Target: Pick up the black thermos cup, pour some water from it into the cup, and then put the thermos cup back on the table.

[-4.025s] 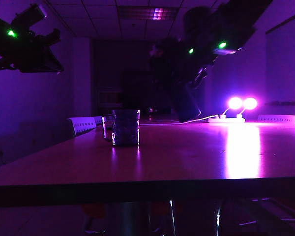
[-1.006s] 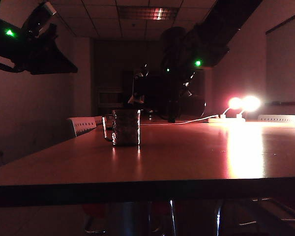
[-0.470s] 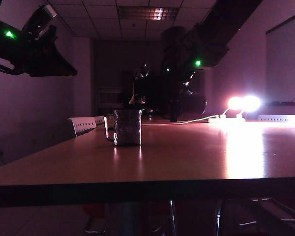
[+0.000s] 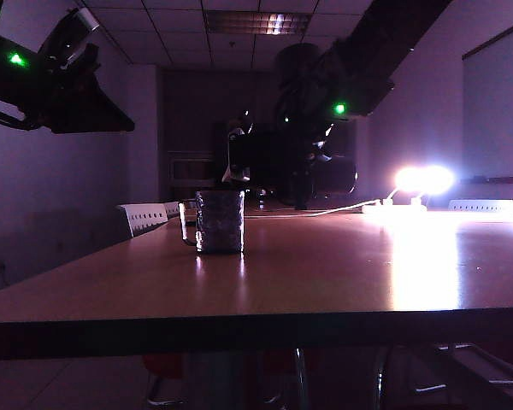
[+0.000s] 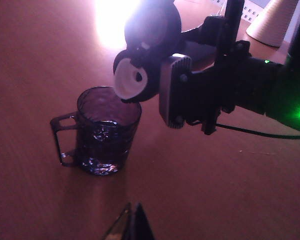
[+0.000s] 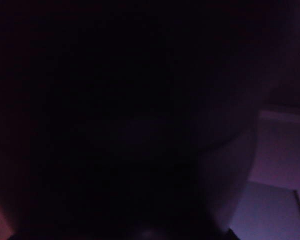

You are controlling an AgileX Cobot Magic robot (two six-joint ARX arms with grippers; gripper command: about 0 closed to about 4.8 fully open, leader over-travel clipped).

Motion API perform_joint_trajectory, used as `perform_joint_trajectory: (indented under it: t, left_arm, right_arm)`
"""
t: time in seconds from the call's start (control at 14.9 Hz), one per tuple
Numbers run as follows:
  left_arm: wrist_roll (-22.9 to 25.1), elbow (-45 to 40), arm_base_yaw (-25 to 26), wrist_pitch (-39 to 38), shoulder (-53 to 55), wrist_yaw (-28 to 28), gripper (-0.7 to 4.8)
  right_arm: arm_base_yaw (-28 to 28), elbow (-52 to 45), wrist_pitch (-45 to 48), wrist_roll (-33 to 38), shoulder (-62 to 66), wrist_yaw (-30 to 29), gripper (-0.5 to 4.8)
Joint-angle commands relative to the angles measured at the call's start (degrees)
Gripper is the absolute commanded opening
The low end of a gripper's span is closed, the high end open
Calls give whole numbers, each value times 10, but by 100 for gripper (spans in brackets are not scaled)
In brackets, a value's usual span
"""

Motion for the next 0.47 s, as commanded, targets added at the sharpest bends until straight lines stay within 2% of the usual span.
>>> perform_joint_trajectory:
  t: [0.07,0.47]
  left_arm:
    - [1,2,-1,4,-3,4,-6]
    - [0,2,-1,4,-3,4,-6]
  right_arm:
    - [3,7,40,-16,-8,5,203]
    - [3,7,38,-56,-8,8,202]
